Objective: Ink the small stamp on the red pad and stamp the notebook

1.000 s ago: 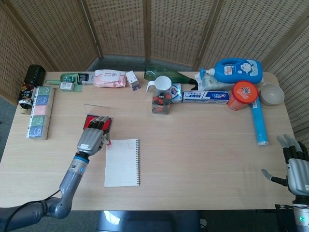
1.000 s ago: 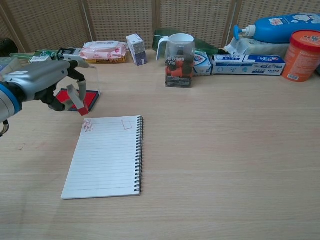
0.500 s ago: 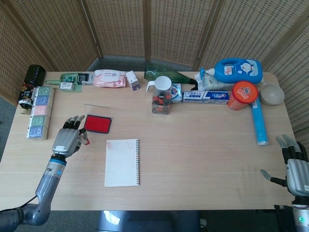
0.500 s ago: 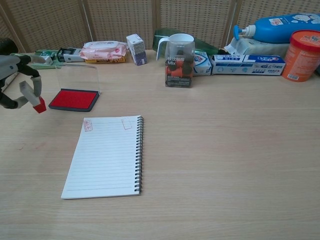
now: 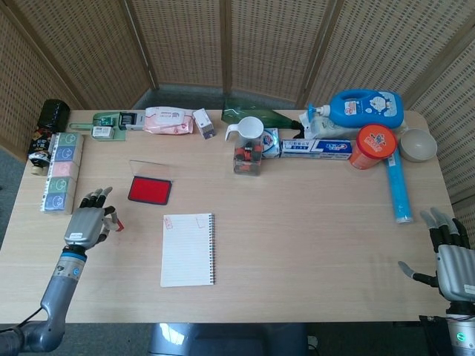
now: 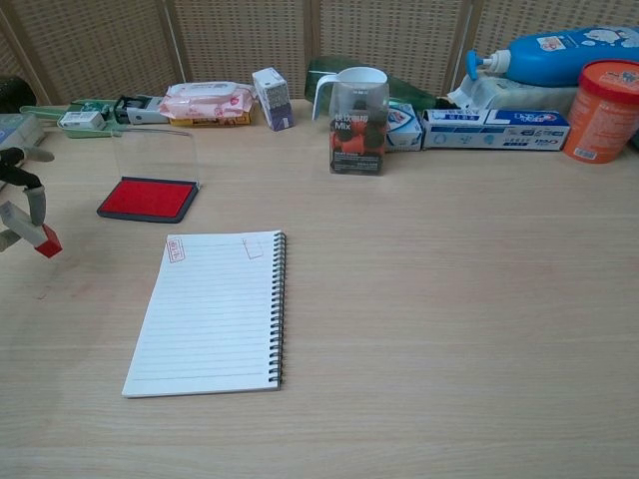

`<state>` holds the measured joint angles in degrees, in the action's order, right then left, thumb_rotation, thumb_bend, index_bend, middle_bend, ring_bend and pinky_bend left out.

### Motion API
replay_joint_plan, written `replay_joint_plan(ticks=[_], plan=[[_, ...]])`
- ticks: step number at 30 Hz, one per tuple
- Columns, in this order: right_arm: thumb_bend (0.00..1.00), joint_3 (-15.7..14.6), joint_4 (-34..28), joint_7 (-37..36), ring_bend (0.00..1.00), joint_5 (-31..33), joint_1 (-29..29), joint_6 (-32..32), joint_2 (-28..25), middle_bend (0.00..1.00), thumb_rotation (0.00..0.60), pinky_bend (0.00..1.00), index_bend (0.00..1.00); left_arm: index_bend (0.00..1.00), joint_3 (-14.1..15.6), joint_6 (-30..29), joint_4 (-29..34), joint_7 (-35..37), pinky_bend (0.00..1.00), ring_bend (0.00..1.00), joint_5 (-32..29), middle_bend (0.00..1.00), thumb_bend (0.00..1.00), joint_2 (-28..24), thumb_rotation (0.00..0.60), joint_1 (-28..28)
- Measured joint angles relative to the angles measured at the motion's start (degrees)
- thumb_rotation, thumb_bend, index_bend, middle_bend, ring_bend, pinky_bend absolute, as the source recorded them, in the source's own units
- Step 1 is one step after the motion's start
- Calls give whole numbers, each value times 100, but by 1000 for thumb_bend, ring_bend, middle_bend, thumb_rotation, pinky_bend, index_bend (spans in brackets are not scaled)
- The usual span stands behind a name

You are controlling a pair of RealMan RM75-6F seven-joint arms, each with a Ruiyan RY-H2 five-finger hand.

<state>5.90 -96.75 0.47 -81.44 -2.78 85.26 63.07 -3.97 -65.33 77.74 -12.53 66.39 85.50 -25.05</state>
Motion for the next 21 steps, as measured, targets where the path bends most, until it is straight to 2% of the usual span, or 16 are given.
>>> replay_joint_plan(ticks=[3, 11, 21], plan=[[58, 5, 0, -16, 0, 4, 3, 4, -12, 0, 523, 0, 0, 873, 7, 94, -64, 65, 58, 0, -22, 0, 365, 62, 600, 23], [57, 3, -2, -46, 0, -4, 0, -3, -29, 0, 524, 0, 0, 617, -40, 178, -102, -16, 35, 0, -118, 0, 229, 112, 600, 71], [58, 1, -6, -21, 0, -5, -1, -1, -20, 0, 521, 0, 0, 559, -166, 155, -42, -56, 35, 0, -179, 0, 211, 108, 600, 93]])
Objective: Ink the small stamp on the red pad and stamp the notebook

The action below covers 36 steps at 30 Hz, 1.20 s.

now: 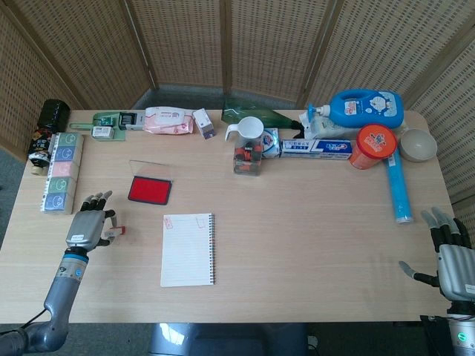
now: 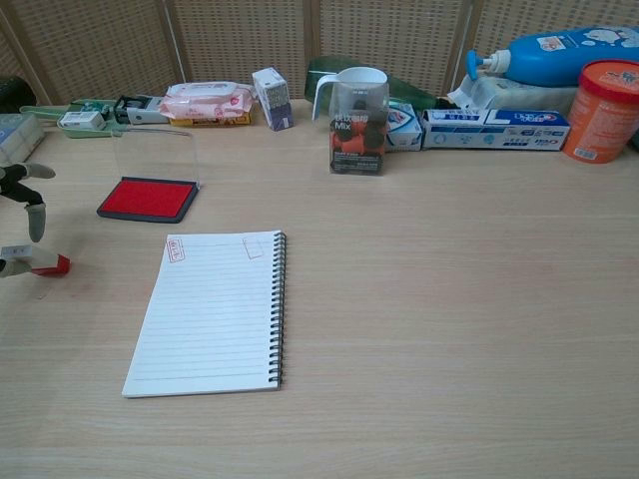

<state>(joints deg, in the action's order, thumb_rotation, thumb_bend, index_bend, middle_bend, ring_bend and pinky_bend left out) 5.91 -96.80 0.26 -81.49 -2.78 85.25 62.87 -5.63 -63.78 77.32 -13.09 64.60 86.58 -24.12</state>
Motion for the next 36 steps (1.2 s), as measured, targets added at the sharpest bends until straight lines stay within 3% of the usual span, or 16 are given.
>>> replay_joint_plan(ticks=[14, 25, 28, 32, 36], plan=[[58, -1, 0, 31, 0, 18, -2, -6, 15, 0, 522, 0, 0, 560, -147, 49, -12, 188, 35, 0, -50, 0, 211, -98, 600, 30], [58, -21, -42, 77, 0, -24, 4, 13, 10, 0, 519, 0, 0, 542, -242, -286, 1026, 737, 35, 0, 363, 0, 211, -978, 600, 219], [58, -22, -37, 98, 0, -30, 6, 25, 17, 0, 521, 0, 0, 449, -216, -408, 1422, 828, 35, 0, 541, 0, 183, -1372, 600, 315], [57, -14, 1, 180, 0, -38, 4, 50, 27, 0, 520, 0, 0, 161, -80, -515, 1821, 718, 35, 0, 702, 0, 117, -1863, 600, 449], [56, 19, 109, 515, 0, -58, 11, 188, 107, 0, 524, 0, 0, 41, 120, -909, 2130, 220, 35, 0, 892, 0, 91, -2160, 600, 713]])
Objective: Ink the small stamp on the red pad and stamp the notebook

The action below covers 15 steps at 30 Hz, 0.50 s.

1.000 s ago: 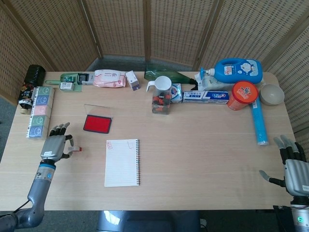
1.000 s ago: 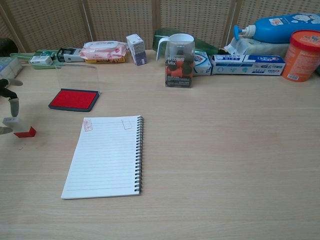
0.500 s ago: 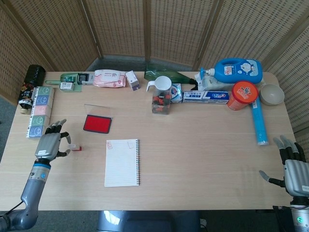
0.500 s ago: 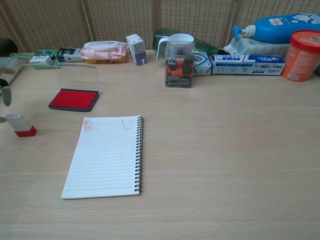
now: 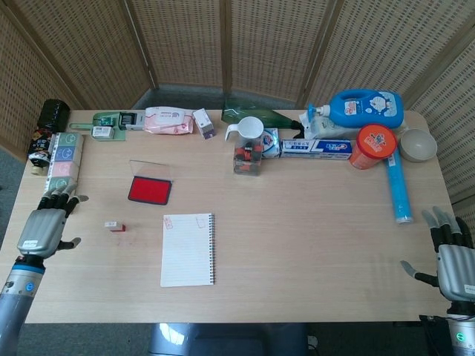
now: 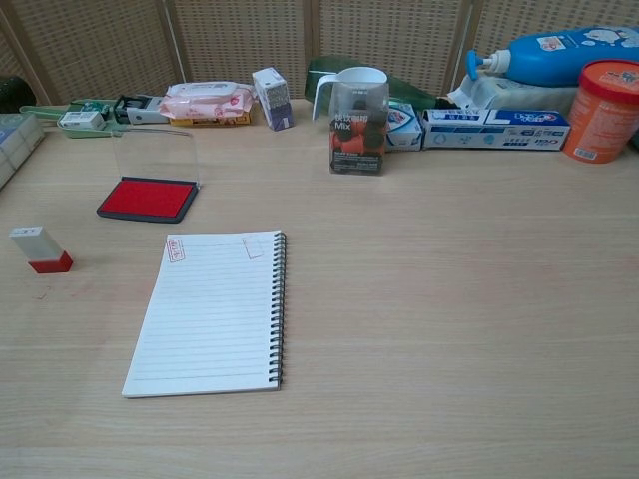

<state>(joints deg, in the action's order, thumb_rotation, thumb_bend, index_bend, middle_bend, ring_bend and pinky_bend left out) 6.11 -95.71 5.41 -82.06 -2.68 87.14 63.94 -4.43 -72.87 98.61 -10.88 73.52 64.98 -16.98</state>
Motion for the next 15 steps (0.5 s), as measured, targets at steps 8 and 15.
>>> replay_joint_plan(ticks=[8, 15], plan=[[54, 52, 98, 306, 0, -110, 31, 270, 169, 0, 523, 0, 0, 0, 370, -893, 23, 178, 35, 0, 453, 0, 63, -225, 600, 731], [55, 49, 71, 336, 0, -158, 57, 331, 174, 0, 523, 0, 0, 0, 437, -1129, -177, 484, 35, 0, 617, 0, 63, -222, 600, 971]])
